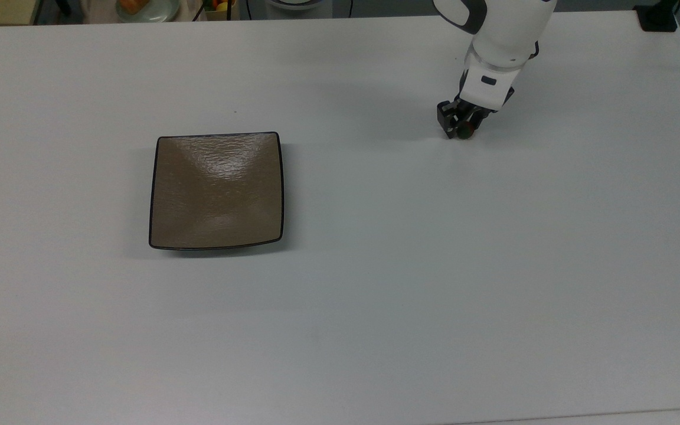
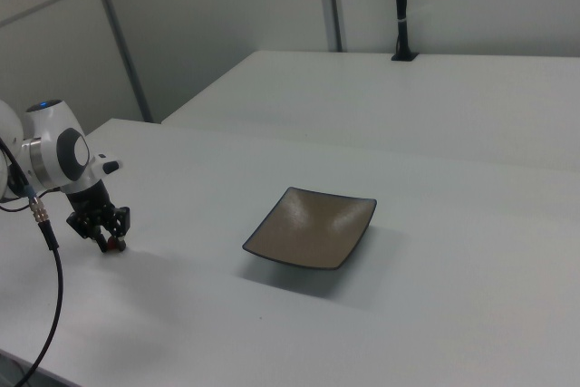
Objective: Strawberries on a ceramic plate
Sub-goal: 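Lift the strawberry and carry it toward the square plate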
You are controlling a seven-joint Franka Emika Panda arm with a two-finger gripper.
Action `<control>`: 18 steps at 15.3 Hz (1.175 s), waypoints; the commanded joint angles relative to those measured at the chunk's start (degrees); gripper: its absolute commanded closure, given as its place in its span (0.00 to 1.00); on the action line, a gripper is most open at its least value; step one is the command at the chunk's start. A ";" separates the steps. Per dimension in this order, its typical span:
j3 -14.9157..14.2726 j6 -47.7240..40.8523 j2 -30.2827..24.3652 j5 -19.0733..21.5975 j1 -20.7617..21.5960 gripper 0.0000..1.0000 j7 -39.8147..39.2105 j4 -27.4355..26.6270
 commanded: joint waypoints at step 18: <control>-7.35 -23.33 -16.19 9.56 -2.59 1.00 -9.32 7.64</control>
